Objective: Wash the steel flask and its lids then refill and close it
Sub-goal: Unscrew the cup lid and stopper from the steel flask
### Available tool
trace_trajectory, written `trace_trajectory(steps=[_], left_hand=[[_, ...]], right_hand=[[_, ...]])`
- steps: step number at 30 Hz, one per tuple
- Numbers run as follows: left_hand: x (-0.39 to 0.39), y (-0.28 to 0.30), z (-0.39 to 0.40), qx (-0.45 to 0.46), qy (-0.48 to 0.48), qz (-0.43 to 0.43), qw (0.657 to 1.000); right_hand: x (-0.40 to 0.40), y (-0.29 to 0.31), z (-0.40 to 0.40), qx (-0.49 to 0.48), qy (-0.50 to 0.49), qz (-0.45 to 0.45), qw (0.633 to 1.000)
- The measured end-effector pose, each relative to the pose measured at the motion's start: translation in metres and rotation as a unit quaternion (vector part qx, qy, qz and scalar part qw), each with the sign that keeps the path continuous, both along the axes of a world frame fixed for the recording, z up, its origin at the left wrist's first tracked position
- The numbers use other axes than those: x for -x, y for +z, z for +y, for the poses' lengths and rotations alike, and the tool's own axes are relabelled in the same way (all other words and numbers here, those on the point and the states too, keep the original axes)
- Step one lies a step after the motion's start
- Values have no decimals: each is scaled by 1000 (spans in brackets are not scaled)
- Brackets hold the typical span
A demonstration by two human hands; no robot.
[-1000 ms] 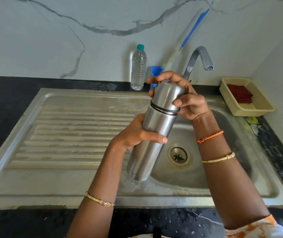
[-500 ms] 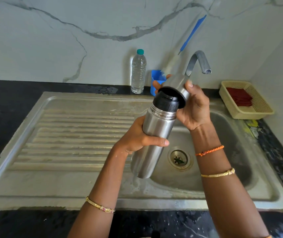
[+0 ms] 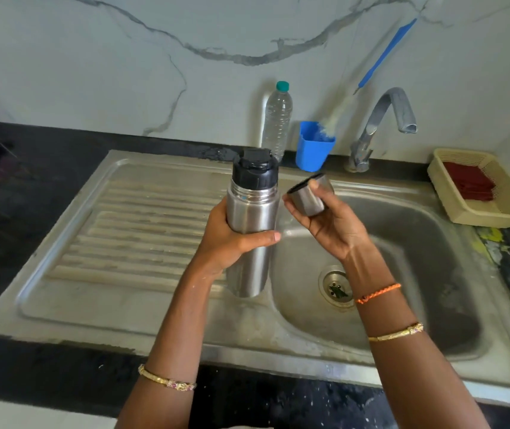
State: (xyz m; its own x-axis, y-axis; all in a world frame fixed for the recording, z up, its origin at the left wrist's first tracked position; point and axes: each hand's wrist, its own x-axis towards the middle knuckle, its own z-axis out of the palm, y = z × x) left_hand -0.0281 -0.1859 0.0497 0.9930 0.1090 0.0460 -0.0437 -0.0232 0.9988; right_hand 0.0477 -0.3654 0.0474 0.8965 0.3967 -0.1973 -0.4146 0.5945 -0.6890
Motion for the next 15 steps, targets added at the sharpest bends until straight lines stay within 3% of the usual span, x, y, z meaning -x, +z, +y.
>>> trace_trajectory(steps=[4, 9, 15], left_hand=[[11, -2, 23, 7, 46, 8, 999], [19, -4, 44, 6, 99, 4, 995], [26, -10, 59, 8, 133, 10, 991]], right_hand=[[-12, -36, 27, 110, 5, -25, 994], [-29, -75, 70, 374, 0, -145, 916], [-36, -111, 102, 459, 20, -207, 864]])
